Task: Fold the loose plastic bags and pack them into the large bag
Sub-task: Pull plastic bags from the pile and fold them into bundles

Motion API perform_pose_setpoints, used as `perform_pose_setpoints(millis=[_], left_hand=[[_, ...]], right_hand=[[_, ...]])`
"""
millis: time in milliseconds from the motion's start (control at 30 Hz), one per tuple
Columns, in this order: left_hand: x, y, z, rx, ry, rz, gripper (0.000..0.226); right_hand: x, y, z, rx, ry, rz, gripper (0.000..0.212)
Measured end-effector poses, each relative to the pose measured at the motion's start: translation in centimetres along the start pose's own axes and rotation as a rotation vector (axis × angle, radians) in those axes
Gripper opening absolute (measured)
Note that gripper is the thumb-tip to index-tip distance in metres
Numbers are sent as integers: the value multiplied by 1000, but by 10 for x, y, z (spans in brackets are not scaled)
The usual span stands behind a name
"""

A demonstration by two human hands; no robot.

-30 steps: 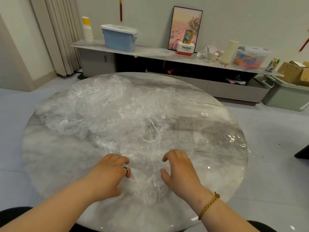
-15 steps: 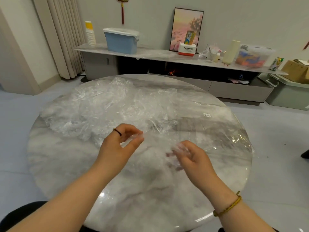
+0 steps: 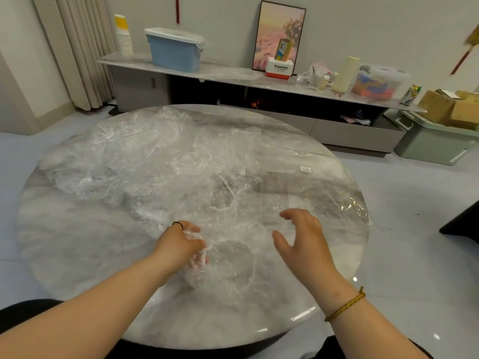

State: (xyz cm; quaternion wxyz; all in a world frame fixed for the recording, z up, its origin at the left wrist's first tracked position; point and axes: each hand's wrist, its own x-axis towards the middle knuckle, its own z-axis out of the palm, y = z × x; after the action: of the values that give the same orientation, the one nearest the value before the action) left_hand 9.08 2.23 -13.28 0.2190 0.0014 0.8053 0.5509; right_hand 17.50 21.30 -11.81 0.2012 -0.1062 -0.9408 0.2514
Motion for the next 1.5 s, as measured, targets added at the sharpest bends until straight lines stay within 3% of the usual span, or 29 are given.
perform_pose_setpoints(millis=[67,133,200,333,433,500,600,667,700,767,900,1033,1167,1200,1300,1400,1467,1500], left_hand=[[2,-3,3,-48,30,-18,19],[2,-2,2,-80,59,-18,24],[0,-2,2,-61,41,-5,28],[-6,-2,0,160,31,91,33],[-9,-10,-8,498,25,393,59],[-16,-11,-12,612,-71,592,77],[-25,-15,-13,767,-289,640,113],[-28,-15,-10,873,-391,658,122],[-28,-15,-9,915,-434,670,124],[-27,-18,-6,1000,-514,676,124],[-22,-26,-3,1057,-549,678,124],[-14,-32,3,976,-477,709,94],[-3,-31,14,603,-337,449,30],[-2,-28,17,498,-309,383,23],[4,-23,22,331,-206,268,26],[-1,-12,25,417,-63,231,12],[-6,-5,28,611,82,307,30],[-7,-4,28,708,190,438,37]], right_hand=[[-14,-9,8,18,-32,-272,29],[-34,-16,22,-81,-180,-430,39],[-49,-19,35,-235,-281,-467,50],[-60,-4,50,-322,-274,-502,32],[-62,15,48,-296,-209,-477,30],[-64,18,40,-237,-216,-409,20],[-67,19,29,-159,-282,-253,20],[-70,22,22,-64,-338,-81,30],[-70,24,17,15,-429,15,24],[-71,26,10,161,-460,167,9],[-64,28,2,311,-412,386,13],[-51,30,-1,384,-309,534,36],[-41,31,5,422,-195,668,37],[-38,32,7,395,-177,682,37],[-32,31,13,207,-159,652,31],[-31,29,18,-20,-172,557,22],[-30,28,20,-89,-182,530,19],[-29,28,22,-110,-192,529,18]])
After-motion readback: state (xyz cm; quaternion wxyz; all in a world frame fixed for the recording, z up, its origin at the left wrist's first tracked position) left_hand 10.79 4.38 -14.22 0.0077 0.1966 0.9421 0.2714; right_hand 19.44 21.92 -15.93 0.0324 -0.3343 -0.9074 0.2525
